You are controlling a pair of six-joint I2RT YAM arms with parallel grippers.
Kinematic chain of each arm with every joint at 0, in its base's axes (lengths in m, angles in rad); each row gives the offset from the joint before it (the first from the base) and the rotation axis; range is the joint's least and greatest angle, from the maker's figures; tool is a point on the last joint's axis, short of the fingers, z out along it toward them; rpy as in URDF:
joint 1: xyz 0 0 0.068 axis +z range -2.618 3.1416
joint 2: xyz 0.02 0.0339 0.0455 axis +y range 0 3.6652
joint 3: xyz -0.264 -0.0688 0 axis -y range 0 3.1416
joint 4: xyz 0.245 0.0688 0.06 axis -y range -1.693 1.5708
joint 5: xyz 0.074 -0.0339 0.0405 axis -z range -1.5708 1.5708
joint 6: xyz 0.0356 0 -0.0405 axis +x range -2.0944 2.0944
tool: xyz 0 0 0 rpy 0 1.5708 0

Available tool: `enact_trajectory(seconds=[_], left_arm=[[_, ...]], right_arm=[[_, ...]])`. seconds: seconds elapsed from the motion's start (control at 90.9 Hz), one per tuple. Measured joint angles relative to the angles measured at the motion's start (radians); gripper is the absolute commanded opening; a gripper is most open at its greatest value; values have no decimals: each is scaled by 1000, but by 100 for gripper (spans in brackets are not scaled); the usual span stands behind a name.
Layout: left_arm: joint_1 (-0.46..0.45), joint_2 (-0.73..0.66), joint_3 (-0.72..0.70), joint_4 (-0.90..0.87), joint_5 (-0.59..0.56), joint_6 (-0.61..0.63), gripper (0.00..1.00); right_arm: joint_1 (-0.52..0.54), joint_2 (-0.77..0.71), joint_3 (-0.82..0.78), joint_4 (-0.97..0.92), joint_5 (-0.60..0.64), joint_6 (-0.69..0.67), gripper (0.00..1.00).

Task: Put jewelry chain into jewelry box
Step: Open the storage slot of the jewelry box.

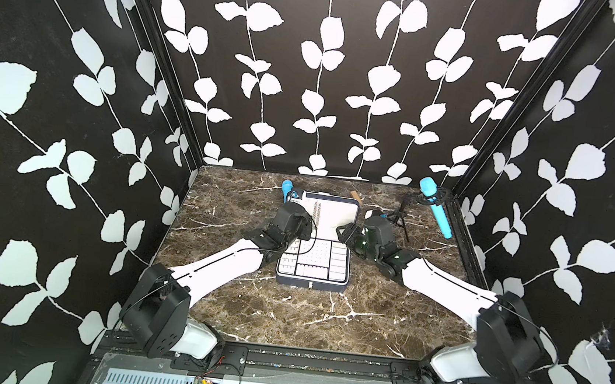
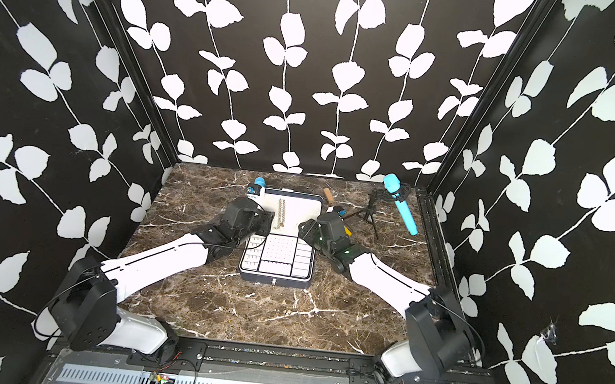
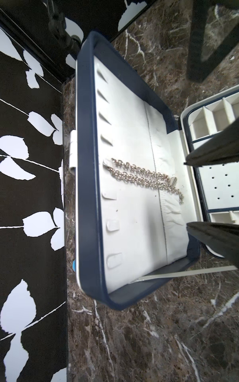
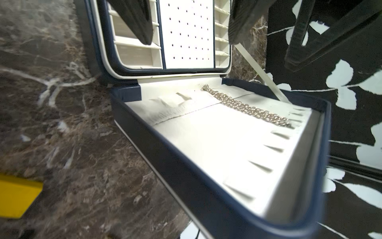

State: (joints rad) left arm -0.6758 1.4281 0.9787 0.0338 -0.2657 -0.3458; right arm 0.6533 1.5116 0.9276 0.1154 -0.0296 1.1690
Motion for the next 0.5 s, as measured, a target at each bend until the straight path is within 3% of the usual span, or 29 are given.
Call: enact_trajectory(seconds=[0.242,0.495], left_arm=[[0,75,6,35,-3,11,46],[0,171,35,47,19,26,46]], right_arm=[[1,154,3,151,20,219,59],[0,212,2,319,51,341,57]])
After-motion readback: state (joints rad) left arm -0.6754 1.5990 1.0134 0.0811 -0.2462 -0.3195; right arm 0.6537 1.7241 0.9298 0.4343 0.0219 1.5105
